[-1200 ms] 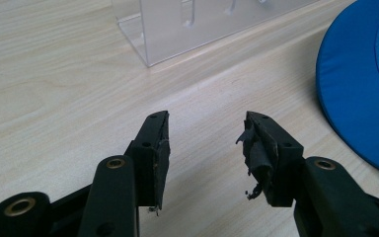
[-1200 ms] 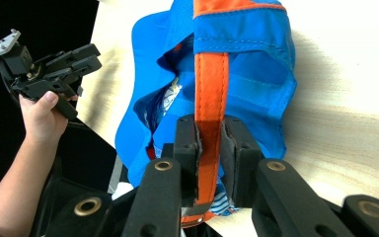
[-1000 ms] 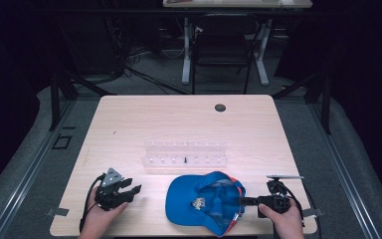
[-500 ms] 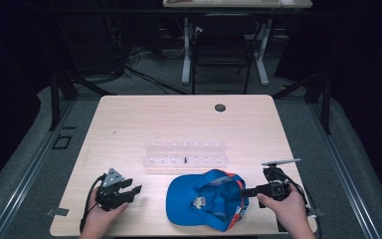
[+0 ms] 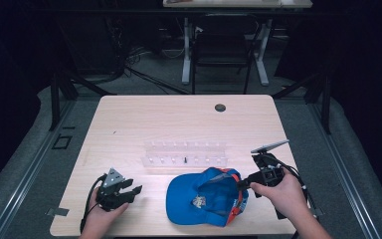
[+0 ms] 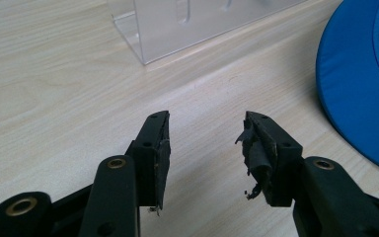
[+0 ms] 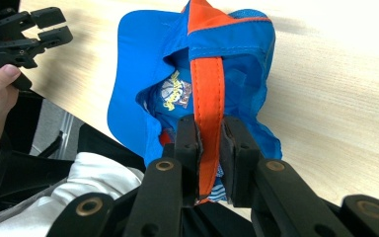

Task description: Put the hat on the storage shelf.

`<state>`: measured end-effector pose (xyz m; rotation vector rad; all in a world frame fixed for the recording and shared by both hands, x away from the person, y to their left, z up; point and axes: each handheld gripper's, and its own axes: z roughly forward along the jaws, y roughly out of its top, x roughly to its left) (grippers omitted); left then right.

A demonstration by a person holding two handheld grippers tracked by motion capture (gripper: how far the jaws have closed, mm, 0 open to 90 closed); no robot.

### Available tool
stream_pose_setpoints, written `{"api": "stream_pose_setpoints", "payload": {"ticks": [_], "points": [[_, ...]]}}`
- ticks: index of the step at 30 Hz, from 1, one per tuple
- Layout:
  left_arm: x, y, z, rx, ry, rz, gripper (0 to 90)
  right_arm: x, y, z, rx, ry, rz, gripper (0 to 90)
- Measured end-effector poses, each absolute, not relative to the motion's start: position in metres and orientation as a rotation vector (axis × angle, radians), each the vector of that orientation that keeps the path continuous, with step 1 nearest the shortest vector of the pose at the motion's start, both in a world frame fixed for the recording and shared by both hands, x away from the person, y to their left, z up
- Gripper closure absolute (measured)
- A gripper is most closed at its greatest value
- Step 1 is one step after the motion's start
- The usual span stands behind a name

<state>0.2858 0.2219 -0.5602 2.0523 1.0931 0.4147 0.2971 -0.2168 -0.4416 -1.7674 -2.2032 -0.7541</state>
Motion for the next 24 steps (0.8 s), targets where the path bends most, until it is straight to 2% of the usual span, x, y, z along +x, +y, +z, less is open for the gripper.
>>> {"api": "stream_pose_setpoints", "payload": {"ticks": [12, 24], "points": [[0.286, 0.222, -0.56, 2.052, 1.091, 0.411, 53.4, 0.313, -0.202, -0.413, -1.748, -2.19, -0.664, 79.0], [0.286, 0.222, -0.561, 2.054, 1.087, 0.411, 53.4, 0.321, -0.18, -0.382, -1.666, -2.115, -0.718, 79.0]]}}
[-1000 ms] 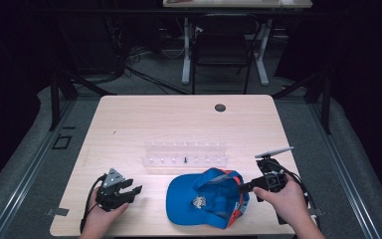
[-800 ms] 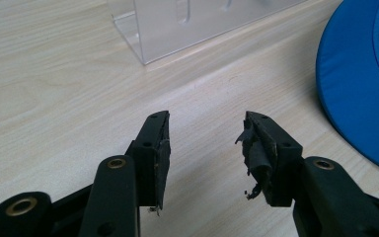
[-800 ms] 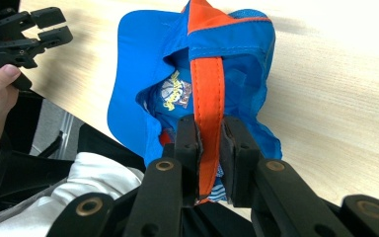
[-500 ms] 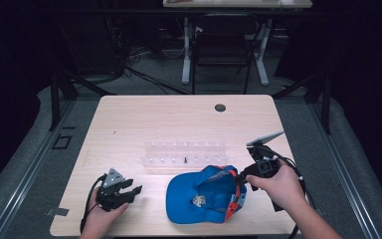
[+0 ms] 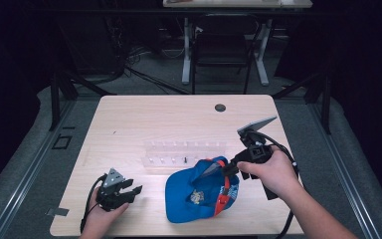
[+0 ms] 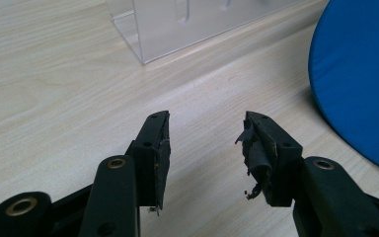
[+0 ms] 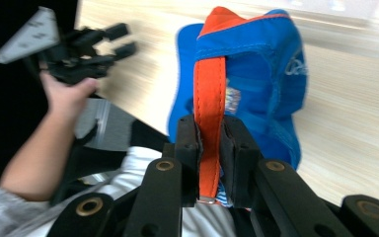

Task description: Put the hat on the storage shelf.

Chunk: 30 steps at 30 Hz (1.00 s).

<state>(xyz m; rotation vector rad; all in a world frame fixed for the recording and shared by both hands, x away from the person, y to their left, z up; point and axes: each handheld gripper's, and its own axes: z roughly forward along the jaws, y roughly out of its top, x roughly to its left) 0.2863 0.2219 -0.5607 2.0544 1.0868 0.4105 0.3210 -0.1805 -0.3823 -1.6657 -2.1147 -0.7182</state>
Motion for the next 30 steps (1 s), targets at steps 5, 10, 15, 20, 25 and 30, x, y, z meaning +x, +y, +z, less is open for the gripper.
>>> {"api": "stream_pose_setpoints", "payload": {"ticks": [5, 10, 15, 20, 25, 30], "points": [[0.286, 0.222, -0.56, 2.055, 1.088, 0.408, 53.5, 0.326, -0.172, -0.376, -1.611, -2.05, -0.778, 79.0], [0.286, 0.222, -0.56, 2.052, 1.09, 0.41, 53.5, 0.329, -0.166, -0.374, -1.553, -1.984, -0.83, 79.0], [0.286, 0.222, -0.56, 2.053, 1.089, 0.41, 53.5, 0.333, -0.162, -0.373, -1.485, -1.912, -0.915, 79.1], [0.287, 0.221, -0.561, 2.055, 1.086, 0.408, 53.5, 0.335, -0.158, -0.377, -1.442, -1.841, -0.975, 79.1], [0.286, 0.22, -0.561, 2.054, 1.086, 0.407, 53.6, 0.336, -0.157, -0.382, -1.403, -1.787, -1.021, 79.1], [0.287, 0.221, -0.561, 2.055, 1.087, 0.408, 53.7, 0.338, -0.154, -0.382, -1.37, -1.735, -1.072, 79.1]]}}
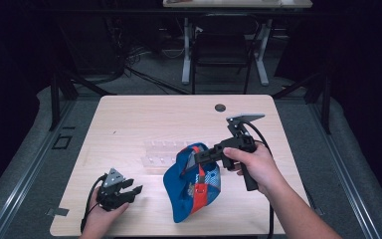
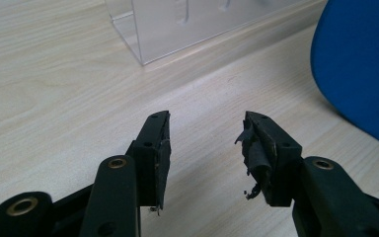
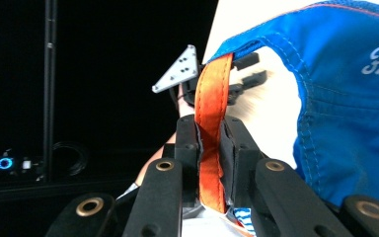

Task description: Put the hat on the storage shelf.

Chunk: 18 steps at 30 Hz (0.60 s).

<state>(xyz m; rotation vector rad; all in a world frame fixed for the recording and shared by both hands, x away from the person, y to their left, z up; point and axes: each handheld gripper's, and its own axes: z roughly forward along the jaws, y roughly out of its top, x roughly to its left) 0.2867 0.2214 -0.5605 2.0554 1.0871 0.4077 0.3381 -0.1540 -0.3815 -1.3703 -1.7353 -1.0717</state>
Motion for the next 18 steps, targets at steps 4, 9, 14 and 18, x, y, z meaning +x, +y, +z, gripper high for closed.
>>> {"api": "stream_pose_setpoints", "payload": {"ticks": [4, 9, 14, 18], "points": [[0.286, 0.22, -0.561, 2.052, 1.084, 0.402, 53.6, 0.339, -0.153, -0.38, -1.36, -1.72, -1.079, 79.1], [0.285, 0.219, -0.561, 2.053, 1.083, 0.41, 52.9, 0.339, -0.155, -0.375, -1.354, -1.722, -1.098, 79.1], [0.285, 0.217, -0.562, 2.055, 1.072, 0.402, 51.3, 0.34, -0.157, -0.369, -1.364, -1.694, -1.141, 79.1], [0.285, 0.215, -0.562, 2.063, 1.063, 0.398, 50.6, 0.343, -0.161, -0.364, -1.362, -1.675, -1.163, 79.1]]}}
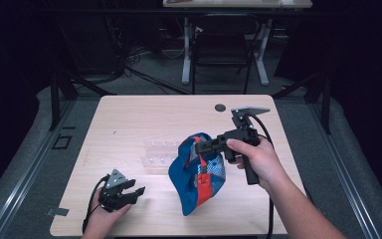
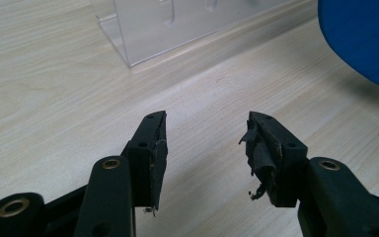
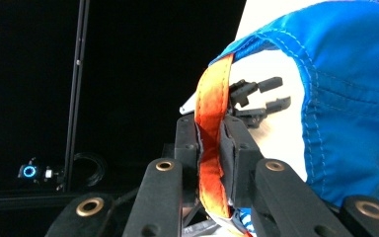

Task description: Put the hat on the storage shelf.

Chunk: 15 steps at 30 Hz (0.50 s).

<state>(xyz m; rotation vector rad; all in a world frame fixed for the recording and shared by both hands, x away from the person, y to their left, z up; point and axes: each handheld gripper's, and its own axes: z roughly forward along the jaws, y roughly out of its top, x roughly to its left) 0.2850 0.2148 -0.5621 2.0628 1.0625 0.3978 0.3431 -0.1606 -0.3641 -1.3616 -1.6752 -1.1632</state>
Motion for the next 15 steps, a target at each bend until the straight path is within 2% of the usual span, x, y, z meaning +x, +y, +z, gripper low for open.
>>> {"api": "stream_pose_setpoints", "payload": {"ticks": [15], "points": [[0.285, 0.213, -0.563, 2.052, 1.061, 0.392, 48.8, 0.36, -0.167, -0.342, -1.411, -1.645, -1.238, 79.1]]}}
